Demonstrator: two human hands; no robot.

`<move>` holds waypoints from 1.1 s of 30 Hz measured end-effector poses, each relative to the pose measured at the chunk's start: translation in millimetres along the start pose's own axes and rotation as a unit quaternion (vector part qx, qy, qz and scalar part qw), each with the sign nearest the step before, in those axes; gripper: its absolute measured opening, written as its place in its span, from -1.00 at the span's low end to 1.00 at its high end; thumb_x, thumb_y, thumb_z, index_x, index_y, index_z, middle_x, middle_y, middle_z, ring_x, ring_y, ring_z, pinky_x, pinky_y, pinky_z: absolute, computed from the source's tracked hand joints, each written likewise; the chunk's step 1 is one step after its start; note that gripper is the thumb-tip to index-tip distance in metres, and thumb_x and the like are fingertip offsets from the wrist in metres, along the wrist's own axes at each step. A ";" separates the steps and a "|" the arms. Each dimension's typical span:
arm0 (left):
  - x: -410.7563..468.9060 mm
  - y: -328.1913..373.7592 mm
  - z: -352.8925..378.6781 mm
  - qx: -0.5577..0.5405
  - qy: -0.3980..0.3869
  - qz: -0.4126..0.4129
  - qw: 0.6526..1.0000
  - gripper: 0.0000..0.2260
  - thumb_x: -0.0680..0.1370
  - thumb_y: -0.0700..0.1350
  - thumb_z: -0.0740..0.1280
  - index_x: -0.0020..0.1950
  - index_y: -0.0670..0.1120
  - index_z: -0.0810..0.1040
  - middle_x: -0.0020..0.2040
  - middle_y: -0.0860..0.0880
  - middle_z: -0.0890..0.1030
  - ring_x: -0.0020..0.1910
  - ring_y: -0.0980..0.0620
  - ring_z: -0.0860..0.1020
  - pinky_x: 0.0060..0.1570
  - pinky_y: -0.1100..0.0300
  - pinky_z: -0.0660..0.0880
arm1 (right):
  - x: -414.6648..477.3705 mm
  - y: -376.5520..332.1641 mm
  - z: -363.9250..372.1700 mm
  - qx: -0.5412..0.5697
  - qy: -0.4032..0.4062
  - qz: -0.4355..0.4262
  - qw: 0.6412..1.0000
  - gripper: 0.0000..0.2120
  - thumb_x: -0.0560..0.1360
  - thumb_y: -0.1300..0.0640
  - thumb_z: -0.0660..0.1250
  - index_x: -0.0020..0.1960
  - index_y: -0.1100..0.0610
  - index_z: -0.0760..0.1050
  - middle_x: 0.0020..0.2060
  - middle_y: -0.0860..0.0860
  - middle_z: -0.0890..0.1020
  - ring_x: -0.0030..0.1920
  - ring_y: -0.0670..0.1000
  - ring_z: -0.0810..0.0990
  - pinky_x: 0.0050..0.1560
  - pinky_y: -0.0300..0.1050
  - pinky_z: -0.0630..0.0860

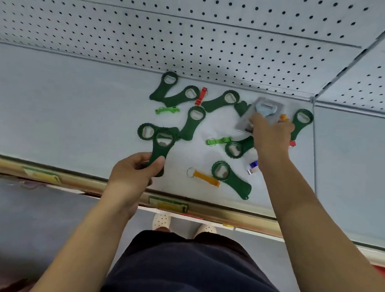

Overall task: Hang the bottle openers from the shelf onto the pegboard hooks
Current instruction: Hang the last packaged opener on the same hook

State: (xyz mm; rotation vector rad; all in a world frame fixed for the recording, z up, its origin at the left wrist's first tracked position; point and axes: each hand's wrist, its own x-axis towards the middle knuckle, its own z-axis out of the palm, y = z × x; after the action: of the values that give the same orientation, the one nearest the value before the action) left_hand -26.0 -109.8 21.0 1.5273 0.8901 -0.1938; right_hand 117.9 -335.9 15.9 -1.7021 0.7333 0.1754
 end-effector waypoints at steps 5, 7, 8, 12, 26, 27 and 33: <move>-2.9 13.0 -18.3 -0.145 -0.019 -0.028 0.989 -0.86 0.55 -0.06 0.45 -0.03 -0.13 0.63 -0.26 0.02 0.60 -0.26 0.06 0.47 -0.20 0.17 0.46 | -67.5 -0.7 18.7 0.080 -0.121 -0.043 0.988 -0.46 0.47 0.06 0.39 0.37 0.19 0.32 -0.05 0.07 0.53 -0.27 -0.06 0.43 -0.38 -0.23 0.38; -2.8 23.2 -30.3 -0.184 -0.041 -0.023 0.982 -0.86 0.58 -0.07 0.42 -0.10 -0.12 0.59 -0.30 0.02 0.58 -0.26 0.06 0.49 -0.18 0.17 0.47 | -95.1 3.3 28.8 0.071 -0.179 -0.052 0.980 -0.57 0.55 0.09 0.38 0.37 0.12 0.37 0.05 0.08 0.59 -0.21 -0.02 0.48 -0.29 -0.18 0.43; -2.2 28.0 -37.8 -0.199 -0.053 -0.020 0.978 -0.87 0.59 -0.09 0.40 -0.10 -0.12 0.57 -0.29 0.00 0.60 -0.25 0.06 0.52 -0.14 0.16 0.49 | -107.0 5.1 34.8 0.071 -0.208 -0.053 0.974 -0.60 0.57 0.09 0.37 0.37 0.10 0.40 0.08 0.09 0.62 -0.20 -0.01 0.51 -0.25 -0.16 0.45; 7.3 41.3 -76.0 -0.226 -0.065 -0.001 0.972 -0.91 0.64 -0.16 0.32 0.05 -0.17 0.57 -0.16 -0.06 0.72 -0.14 0.03 0.67 -0.03 0.12 0.58 | -147.1 15.1 71.5 0.089 -0.298 -0.045 0.949 -0.67 0.59 0.14 0.38 0.34 0.11 0.48 0.09 0.07 0.69 -0.09 0.01 0.65 -0.12 -0.13 0.56; 77.7 59.8 -310.2 -0.134 0.026 0.087 0.987 -0.81 0.61 0.01 0.37 0.13 -0.09 0.56 -0.07 -0.01 0.67 -0.18 0.06 0.54 -0.12 0.13 0.48 | -284.6 31.2 269.3 -0.015 -0.391 -0.080 0.917 -0.50 0.52 0.08 0.48 0.35 -0.13 0.32 0.01 -0.09 0.75 0.04 -0.03 0.73 0.20 0.00 0.60; 74.4 60.0 -321.4 -0.133 0.043 0.106 0.984 -0.79 0.59 0.03 0.40 0.13 -0.06 0.56 -0.05 0.01 0.68 -0.17 0.07 0.55 -0.10 0.12 0.46 | -291.6 28.3 277.5 -0.036 -0.402 -0.095 0.910 -0.50 0.52 0.07 0.48 0.33 -0.15 0.31 0.01 -0.11 0.74 0.04 -0.05 0.72 0.22 0.01 0.58; 64.3 65.6 -369.4 -0.171 0.120 0.175 0.962 -0.80 0.50 -0.03 0.51 0.00 -0.03 0.54 -0.27 0.05 0.59 -0.21 0.04 0.49 -0.10 0.09 0.44 | -311.7 -0.5 316.9 -0.081 -0.471 -0.152 0.865 -0.59 0.53 0.07 0.47 0.29 -0.07 0.37 0.02 0.00 0.75 0.04 0.04 0.73 0.23 0.18 0.59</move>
State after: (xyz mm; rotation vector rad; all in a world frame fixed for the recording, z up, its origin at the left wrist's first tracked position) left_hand -80.3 257.7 103.9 1.3698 0.7775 0.3912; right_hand -43.2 73.1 81.2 -1.6004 -0.2897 0.7967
